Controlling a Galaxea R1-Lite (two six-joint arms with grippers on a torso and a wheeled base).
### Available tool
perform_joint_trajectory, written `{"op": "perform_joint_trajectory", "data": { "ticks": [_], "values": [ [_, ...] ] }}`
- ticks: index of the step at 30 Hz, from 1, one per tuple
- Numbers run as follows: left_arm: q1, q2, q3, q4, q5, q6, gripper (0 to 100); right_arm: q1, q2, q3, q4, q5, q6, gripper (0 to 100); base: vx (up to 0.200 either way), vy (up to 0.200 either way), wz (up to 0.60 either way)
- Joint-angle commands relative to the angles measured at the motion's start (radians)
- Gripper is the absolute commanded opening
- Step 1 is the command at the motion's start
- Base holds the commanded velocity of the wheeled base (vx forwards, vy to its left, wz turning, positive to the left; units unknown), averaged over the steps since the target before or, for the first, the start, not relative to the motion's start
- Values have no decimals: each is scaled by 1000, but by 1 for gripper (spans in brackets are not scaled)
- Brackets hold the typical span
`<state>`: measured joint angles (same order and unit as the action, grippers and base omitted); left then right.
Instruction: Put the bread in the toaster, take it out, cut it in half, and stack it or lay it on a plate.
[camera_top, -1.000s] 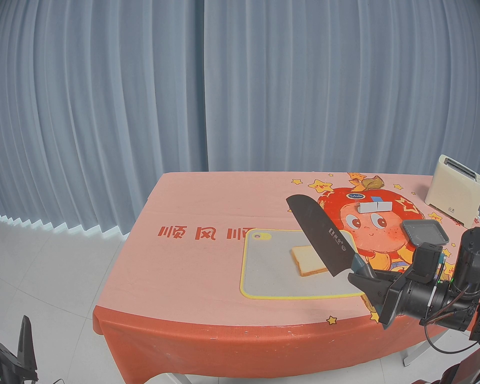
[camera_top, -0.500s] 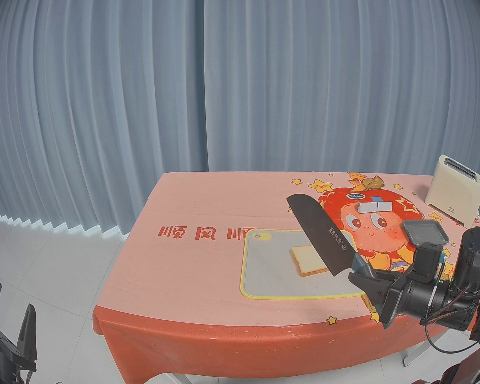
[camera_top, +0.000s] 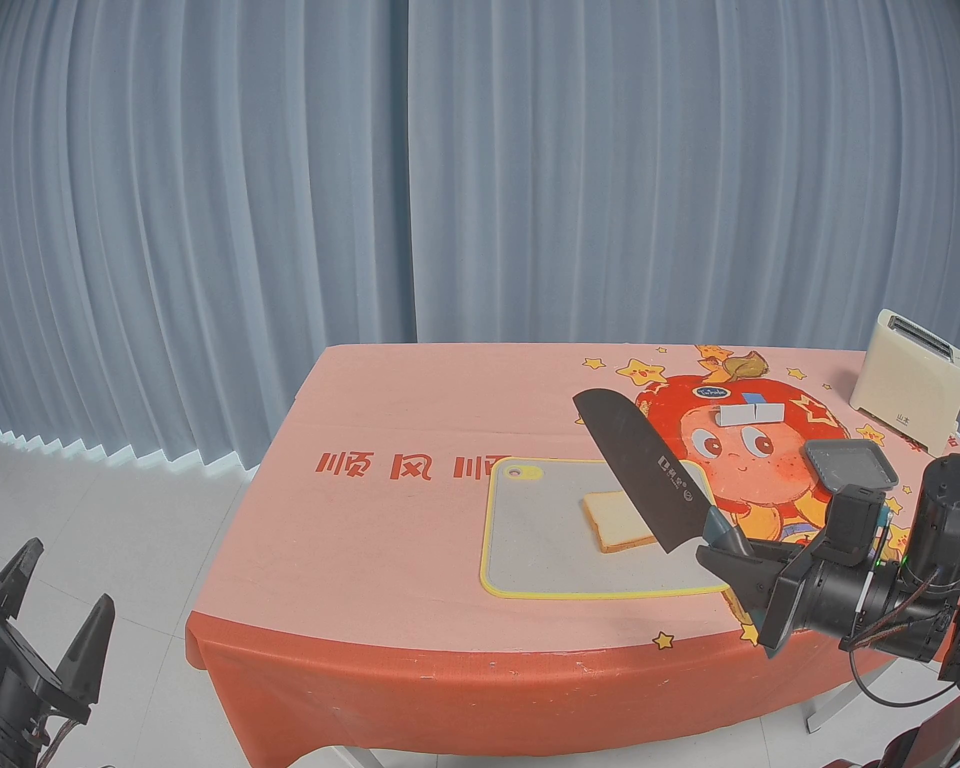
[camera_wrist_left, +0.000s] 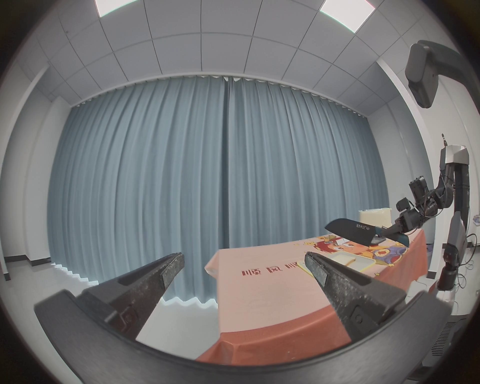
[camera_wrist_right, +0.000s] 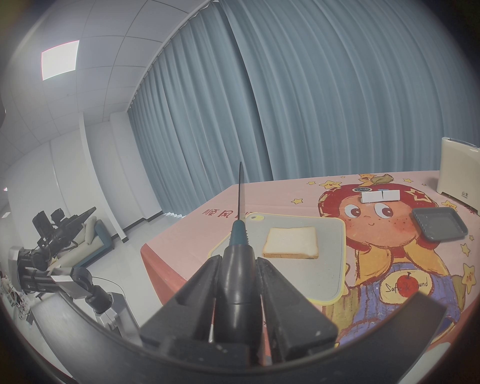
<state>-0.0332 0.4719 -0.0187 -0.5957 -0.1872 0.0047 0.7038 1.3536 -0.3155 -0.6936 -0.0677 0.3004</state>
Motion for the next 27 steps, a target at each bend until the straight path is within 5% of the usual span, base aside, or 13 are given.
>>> {"op": "perform_joint_trajectory", "data": {
  "ticks": [1,7,12,19,24,27],
  "values": [
    [-8,128,-33,-22,-32,6,100,0,5,3,-1,3,0,0,0,0,0],
    [-10,310,-49,-176,-40,20,100,-3,5,-5,-1,3,3,0,0,0,0],
    [-99,524,-58,-400,-37,18,100,-3,1,-5,-1,2,5,0,0,0,0],
    [-223,587,-145,-404,-41,-8,100,-1,1,0,0,2,11,0,0,0,0],
    [-231,657,-225,-404,-44,-9,100,2,-1,0,11,2,13,0,0,0,0],
    [-240,749,-260,-409,-113,-8,100,0,1,-2,9,2,14,0,0,0,0]
  ]
}}
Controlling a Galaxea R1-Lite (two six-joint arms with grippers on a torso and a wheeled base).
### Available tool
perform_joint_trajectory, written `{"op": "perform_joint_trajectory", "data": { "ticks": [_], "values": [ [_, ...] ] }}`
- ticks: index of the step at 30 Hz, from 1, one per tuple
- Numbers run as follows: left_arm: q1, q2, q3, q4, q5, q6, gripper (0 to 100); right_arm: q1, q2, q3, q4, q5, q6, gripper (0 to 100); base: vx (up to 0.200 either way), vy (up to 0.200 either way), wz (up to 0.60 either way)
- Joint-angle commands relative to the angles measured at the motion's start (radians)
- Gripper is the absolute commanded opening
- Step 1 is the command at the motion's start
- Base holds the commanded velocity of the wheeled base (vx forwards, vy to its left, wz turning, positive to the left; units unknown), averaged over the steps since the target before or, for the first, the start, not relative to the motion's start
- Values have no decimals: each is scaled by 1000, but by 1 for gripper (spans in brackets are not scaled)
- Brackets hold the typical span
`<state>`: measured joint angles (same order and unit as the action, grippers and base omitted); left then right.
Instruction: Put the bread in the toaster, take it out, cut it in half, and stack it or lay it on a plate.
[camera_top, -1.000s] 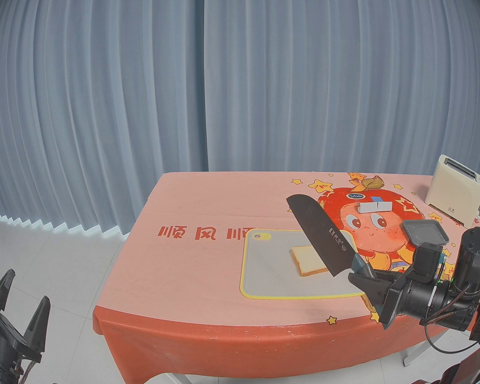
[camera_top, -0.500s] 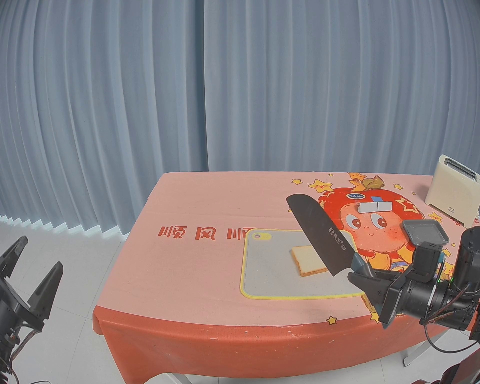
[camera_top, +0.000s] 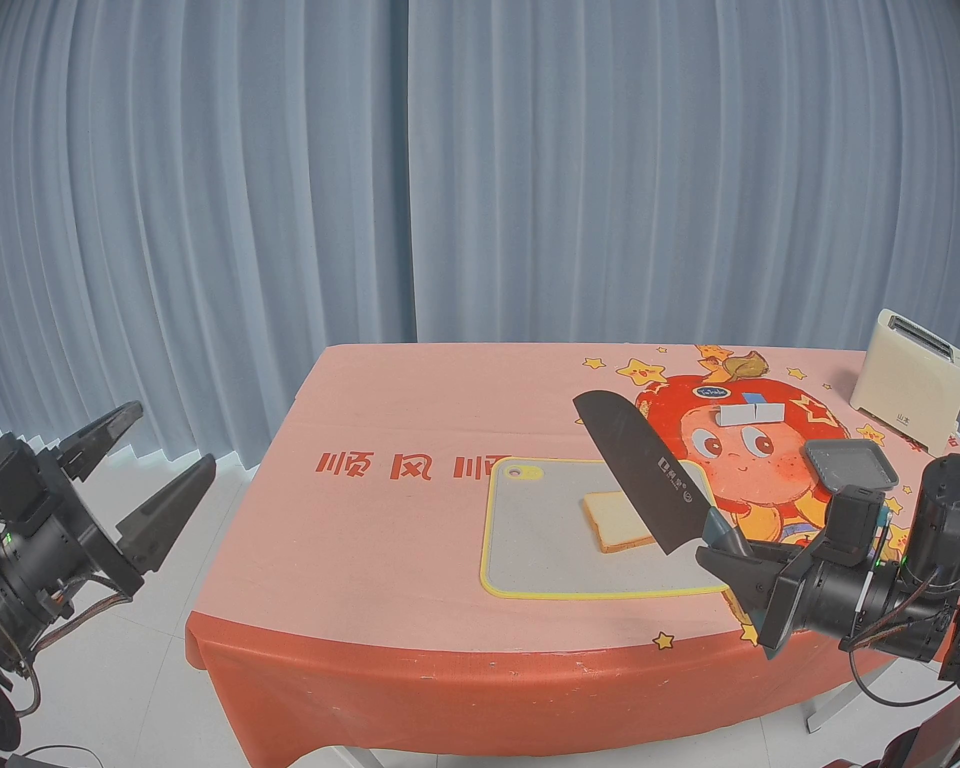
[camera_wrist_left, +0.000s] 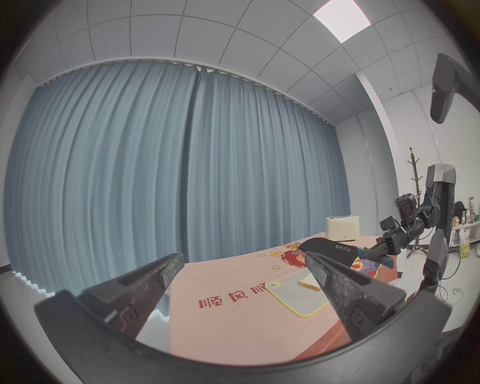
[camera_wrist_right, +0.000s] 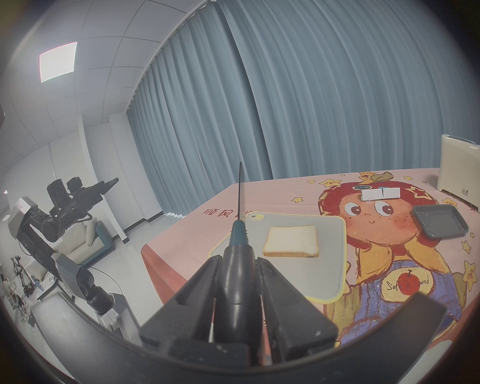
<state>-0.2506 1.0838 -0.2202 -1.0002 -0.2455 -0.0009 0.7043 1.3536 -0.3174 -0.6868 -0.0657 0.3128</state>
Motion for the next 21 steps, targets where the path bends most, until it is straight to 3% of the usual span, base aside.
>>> {"op": "perform_joint_trajectory", "data": {
  "ticks": [1,3,5,12,21],
  "values": [
    [-24,142,-61,-5,-63,-2,100,-3,-1,-2,3,0,2,0,0,0,0],
    [-47,176,-64,-3,-138,7,100,-11,-4,-3,4,-2,2,0,0,0,0],
    [-62,200,-76,-5,-166,7,100,-11,-5,-3,6,-2,2,0,0,0,0],
    [-124,307,-142,-9,-173,-2,100,-26,5,-52,21,-2,9,0,0,0,0],
    [-223,401,-269,-12,-167,-2,100,-51,24,-242,263,-3,20,0,0,0,0]
  ]
}}
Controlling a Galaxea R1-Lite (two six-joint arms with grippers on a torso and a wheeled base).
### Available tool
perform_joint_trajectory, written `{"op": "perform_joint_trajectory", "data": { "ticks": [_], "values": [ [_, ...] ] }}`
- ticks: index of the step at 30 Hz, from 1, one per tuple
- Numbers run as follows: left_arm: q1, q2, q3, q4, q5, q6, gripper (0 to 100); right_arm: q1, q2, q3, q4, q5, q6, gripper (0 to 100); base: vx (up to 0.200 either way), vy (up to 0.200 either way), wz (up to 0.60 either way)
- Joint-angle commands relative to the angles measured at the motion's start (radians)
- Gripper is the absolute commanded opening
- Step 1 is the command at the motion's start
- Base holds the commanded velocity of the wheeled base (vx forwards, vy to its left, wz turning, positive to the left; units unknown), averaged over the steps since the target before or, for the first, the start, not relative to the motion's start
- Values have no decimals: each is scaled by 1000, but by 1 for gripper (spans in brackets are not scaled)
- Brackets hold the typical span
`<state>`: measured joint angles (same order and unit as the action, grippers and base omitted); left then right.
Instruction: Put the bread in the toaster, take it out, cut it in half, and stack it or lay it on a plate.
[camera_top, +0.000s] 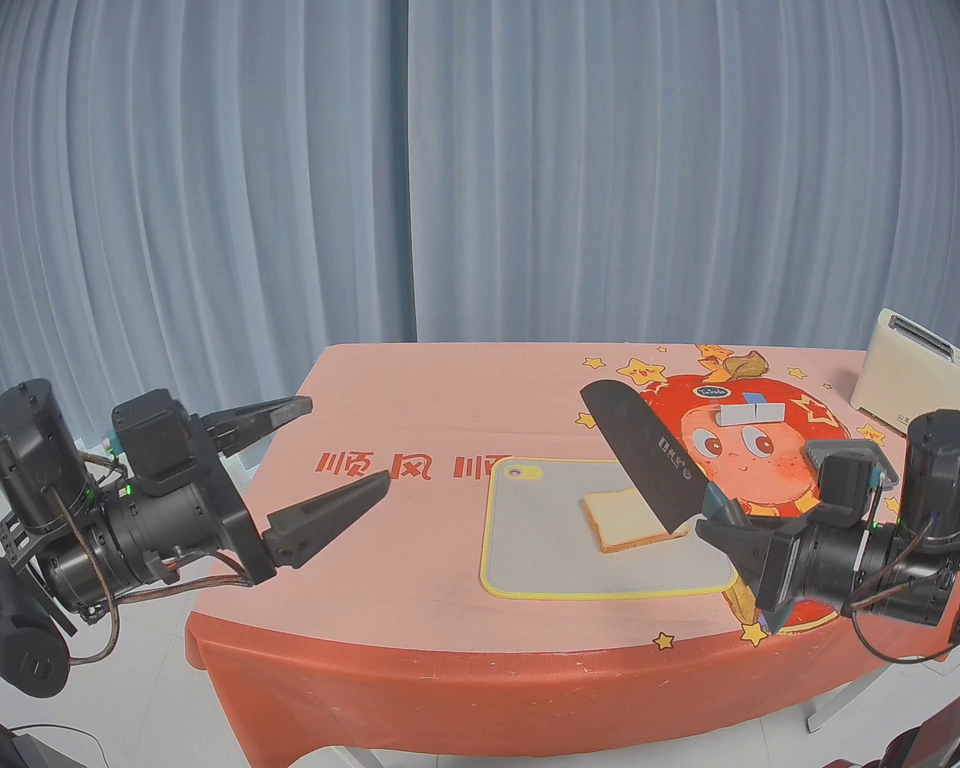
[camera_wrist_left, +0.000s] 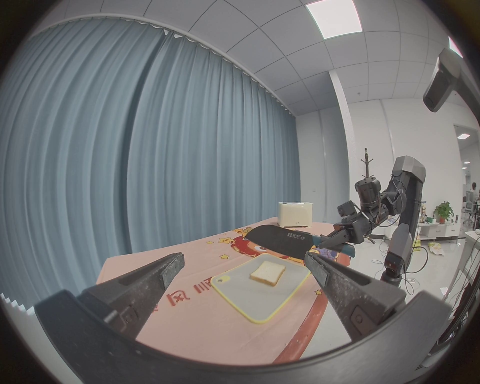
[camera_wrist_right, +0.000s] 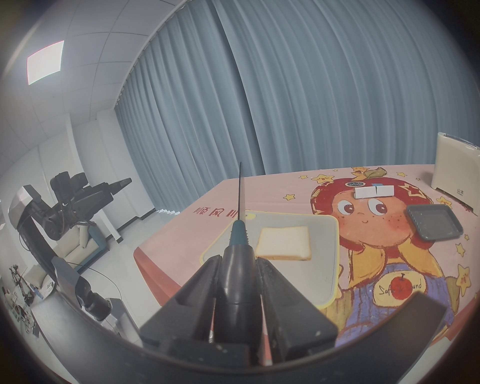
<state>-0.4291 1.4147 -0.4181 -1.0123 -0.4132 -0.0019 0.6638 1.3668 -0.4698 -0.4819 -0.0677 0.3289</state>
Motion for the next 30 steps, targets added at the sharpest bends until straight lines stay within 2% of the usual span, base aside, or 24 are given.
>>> {"op": "perform_joint_trajectory", "data": {
  "ticks": [1,7,8,11,14,16,22,26,30],
  "values": [
    [-46,81,-88,0,-1,-1,100,-16,9,-107,78,-1,10,0,0,0,0],
    [-97,155,-217,6,-7,0,100,-30,3,-156,167,-3,12,0,0,0,0],
    [-125,207,-283,-2,-6,-4,0,-30,5,-147,184,-1,15,0,0,0,0],
    [-141,297,-346,-28,-9,-21,0,-30,5,-136,190,-11,15,0,0,0,0],
    [-146,375,-424,-54,-24,-16,0,-30,12,-141,189,-24,15,0,0,0,0],
    [-171,457,-488,-69,-52,-7,0,-30,21,-138,192,-40,13,0,0,0,0],
    [-197,555,-576,-140,-49,-16,0,-30,51,-125,194,-113,2,0,0,0,0],
    [-197,618,-620,-135,-65,-18,0,-29,49,-107,194,-116,-11,0,0,0,0],
    [-204,685,-688,-164,-53,-21,0,-30,51,-93,192,-116,-31,0,0,0,0]
  ]
}}
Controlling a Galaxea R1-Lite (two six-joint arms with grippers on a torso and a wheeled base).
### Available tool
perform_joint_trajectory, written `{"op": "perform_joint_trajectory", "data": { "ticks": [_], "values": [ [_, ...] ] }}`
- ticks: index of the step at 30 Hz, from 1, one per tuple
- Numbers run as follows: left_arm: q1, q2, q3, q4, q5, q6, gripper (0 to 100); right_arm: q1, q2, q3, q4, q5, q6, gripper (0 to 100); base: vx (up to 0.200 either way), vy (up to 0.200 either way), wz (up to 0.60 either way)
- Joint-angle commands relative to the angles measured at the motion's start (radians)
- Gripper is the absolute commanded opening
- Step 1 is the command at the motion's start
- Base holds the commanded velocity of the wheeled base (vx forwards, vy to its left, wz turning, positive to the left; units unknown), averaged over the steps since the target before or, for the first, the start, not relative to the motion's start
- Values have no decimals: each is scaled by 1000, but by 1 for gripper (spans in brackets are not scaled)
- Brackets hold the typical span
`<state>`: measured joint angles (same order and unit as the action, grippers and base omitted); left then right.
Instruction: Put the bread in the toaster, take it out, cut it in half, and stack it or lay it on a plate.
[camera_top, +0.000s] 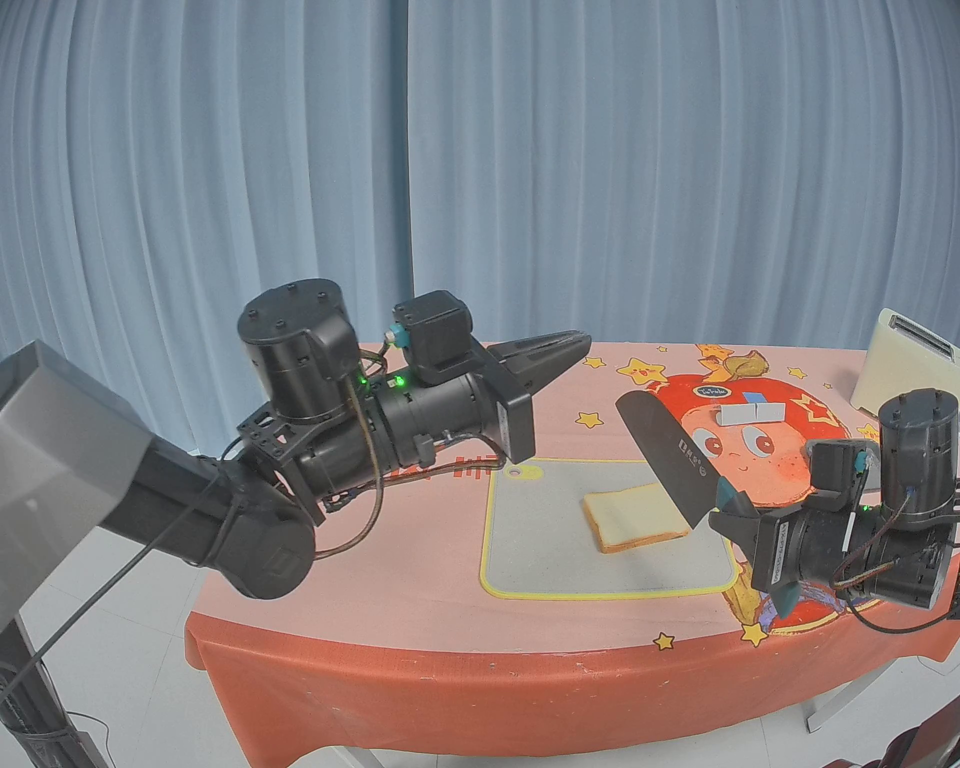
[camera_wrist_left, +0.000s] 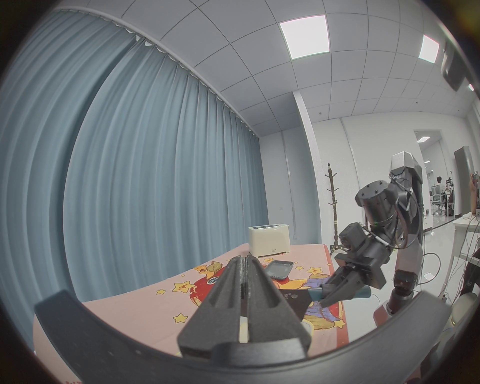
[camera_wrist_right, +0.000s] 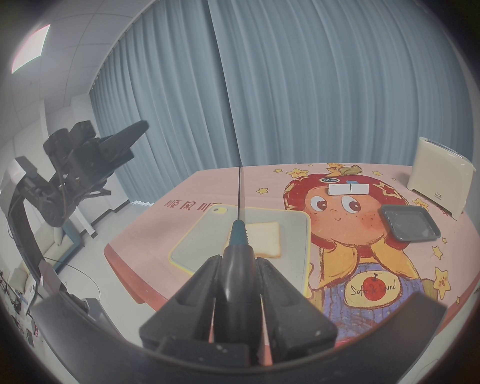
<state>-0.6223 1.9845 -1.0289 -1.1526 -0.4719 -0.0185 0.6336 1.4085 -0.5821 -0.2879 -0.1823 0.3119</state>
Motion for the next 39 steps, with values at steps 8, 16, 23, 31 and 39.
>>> {"op": "perform_joint_trajectory", "data": {
  "ticks": [8,16,23,31,39],
  "values": [
    [-25,240,-161,-116,61,-49,0,3,24,42,-2,-2,-39,0,0,0,0],
    [-30,215,-180,30,122,-115,0,8,26,44,-2,-3,-53,0,0,0,0],
    [-30,212,-178,34,127,-110,0,5,35,44,-2,-5,-79,0,0,0,0],
    [-33,209,-269,224,124,-18,0,1,36,50,-5,-12,-85,0,0,0,0],
    [-33,212,-375,327,121,-12,0,9,44,56,-14,-12,-85,0,0,0,0]
  ]
}}
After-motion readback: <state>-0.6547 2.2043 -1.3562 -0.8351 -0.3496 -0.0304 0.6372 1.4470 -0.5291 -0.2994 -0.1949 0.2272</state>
